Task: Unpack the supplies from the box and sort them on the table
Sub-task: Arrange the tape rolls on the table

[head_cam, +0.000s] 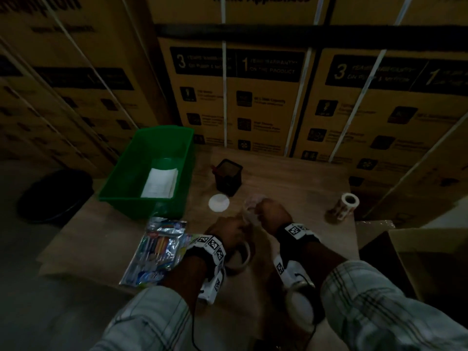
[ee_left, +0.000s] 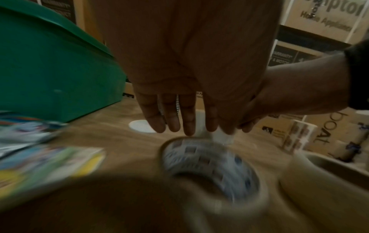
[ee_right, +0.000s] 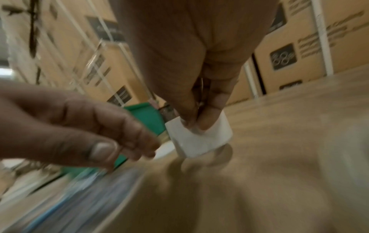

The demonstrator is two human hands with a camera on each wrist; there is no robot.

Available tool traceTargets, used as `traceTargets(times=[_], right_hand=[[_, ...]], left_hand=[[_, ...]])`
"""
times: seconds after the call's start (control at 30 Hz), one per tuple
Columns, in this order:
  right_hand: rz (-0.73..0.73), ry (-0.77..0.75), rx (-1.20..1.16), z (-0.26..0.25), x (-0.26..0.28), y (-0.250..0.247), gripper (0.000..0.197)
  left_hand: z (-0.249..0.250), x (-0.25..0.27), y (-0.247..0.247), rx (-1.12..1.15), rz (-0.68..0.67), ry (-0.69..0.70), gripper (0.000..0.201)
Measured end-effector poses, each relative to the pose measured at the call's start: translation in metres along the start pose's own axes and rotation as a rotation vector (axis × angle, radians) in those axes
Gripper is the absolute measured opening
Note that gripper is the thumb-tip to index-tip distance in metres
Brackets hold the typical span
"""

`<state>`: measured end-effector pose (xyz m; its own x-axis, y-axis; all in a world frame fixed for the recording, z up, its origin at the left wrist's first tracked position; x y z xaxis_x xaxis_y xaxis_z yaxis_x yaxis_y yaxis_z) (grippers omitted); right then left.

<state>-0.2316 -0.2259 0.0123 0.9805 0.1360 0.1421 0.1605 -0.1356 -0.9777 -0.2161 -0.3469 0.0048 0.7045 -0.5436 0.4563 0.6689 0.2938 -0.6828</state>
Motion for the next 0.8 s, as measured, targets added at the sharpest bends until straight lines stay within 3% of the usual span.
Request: traceTargets(times=[0.07, 0.13, 0.3, 0.5, 0.67, 0.8], right_hand=[[-0.005, -0.028, 0.017, -0.024, 0.014, 0.008, 0.036], [-0.029, -0.099, 0.007, -0.045, 0.028, 0.02, 0.042], [-0.098, -0.083, -0.04, -0.062, 0.044, 0.044, 0.051], [-0.126, -0.033, -0.025, -0.074, 0.064, 0.05, 0.051], [-0.044, -0.046, -0.039, -0.076, 0.082, 0.042, 0.051], [-0.043, 0.105, -0.011, -0.054, 0.106, 0.034, 0.05]], left_hand=[[-0.004, 0.023, 0.007, -0.018, -0.014, 0.042, 0.055], [-0.008, 0.044, 0.008, -0.028, 0.009, 0.068, 0.053], [-0.022, 0.082, 0.019, -0.142, 0.076, -0.026, 0.073], [-0.025, 0.111, 0.026, -0.129, 0.169, 0.03, 0.054], [-0.029, 0.119, 0.028, -0.083, 0.214, 0.012, 0.06], [-0.018, 0.119, 0.027, -0.082, 0.217, -0.026, 0.05]])
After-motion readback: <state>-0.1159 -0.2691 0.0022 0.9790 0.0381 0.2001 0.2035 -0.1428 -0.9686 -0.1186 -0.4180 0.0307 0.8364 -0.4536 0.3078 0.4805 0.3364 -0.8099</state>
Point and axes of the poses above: each hand's wrist, its own x-axis away from the middle knuckle, its own y-axis out of the palm, z = x × y, the point moved 8 cm from there along -x, towards the middle knuckle, and after that the axes turned 15 degrees about x, right-handed, at the moved point
